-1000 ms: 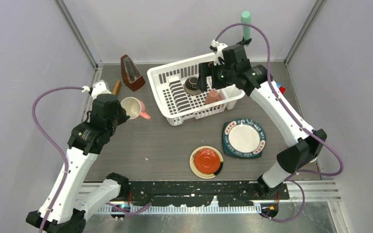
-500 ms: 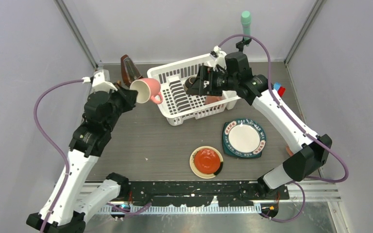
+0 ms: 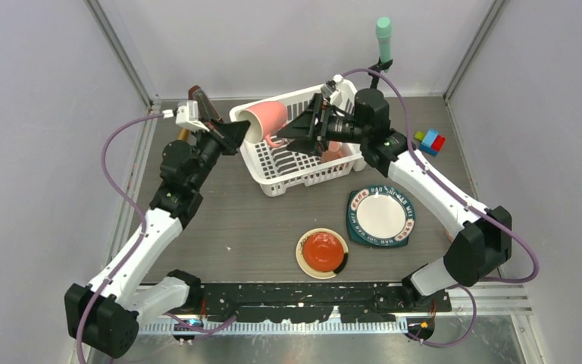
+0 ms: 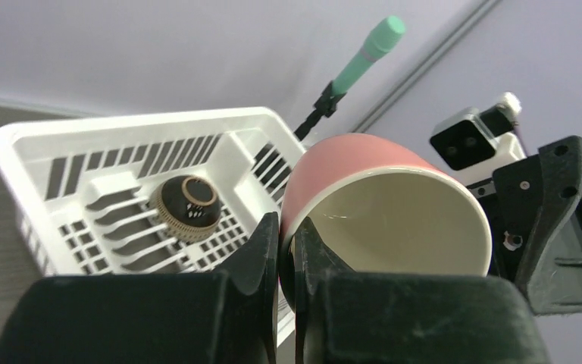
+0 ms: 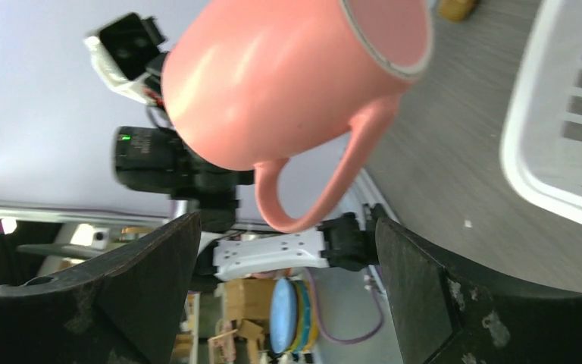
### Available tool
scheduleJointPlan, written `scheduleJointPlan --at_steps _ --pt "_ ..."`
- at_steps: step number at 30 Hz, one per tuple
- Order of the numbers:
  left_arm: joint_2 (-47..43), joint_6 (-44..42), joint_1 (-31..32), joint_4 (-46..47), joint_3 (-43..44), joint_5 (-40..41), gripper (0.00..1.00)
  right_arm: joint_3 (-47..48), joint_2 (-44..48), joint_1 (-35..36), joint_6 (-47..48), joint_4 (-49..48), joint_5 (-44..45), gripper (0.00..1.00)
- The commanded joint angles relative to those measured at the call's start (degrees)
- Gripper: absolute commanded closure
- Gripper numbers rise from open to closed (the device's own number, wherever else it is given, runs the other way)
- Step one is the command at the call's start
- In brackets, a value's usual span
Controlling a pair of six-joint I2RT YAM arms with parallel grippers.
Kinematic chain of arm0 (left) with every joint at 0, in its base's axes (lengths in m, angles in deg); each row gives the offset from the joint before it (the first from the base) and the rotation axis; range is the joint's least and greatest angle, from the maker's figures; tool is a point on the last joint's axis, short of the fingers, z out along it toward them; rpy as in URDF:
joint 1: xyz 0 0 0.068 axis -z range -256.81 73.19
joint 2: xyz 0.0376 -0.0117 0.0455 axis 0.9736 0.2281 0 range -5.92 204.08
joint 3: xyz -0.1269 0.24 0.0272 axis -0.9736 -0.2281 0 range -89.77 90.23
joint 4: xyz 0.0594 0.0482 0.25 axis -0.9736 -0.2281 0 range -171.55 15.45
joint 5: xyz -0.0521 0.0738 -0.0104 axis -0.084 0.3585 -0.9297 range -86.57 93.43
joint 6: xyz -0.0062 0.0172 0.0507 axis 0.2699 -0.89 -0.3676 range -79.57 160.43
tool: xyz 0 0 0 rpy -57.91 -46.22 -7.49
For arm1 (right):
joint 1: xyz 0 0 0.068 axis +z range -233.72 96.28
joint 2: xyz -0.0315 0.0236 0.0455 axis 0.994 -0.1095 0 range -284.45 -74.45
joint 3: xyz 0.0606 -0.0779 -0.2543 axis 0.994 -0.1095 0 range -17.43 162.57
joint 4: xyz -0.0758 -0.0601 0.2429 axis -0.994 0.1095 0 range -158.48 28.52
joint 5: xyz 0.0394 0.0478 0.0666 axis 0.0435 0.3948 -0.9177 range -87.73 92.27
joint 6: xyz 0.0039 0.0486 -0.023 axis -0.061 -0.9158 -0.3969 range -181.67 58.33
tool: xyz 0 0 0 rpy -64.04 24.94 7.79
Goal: Load the mixed dishes into the dish rack
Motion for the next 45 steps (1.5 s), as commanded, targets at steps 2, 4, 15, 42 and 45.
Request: scheduleJointPlan --at_steps 2,4,15,42,45 --pt "0.64 3.92 -0.27 29.34 -0.37 -4.14 1.00 -1.15 -0.58 0.19 -20.24 -22.32 -6.40 0.09" --pt "1.61 5.05 -0.27 31.21 -0.24 -4.25 1.00 -1.77 -1.89 0.19 -23.86 -27.54 -6.89 0.10" --pt "5.89 8.95 -0.27 33.07 3.16 -10.92 1.00 -2.06 -6.01 0.51 -35.54 -42.22 -8.64 0.32" --pt "6.53 6.53 -0.27 20.82 4.92 -13.46 0.65 3.00 -2.82 -1.37 -15.42 -20.27 -4.17 1.00" --pt "5.34 5.73 -0.27 19.62 3.84 -13.03 0.56 3.14 -2.18 -3.13 -14.20 -18.21 -2.74 1.00"
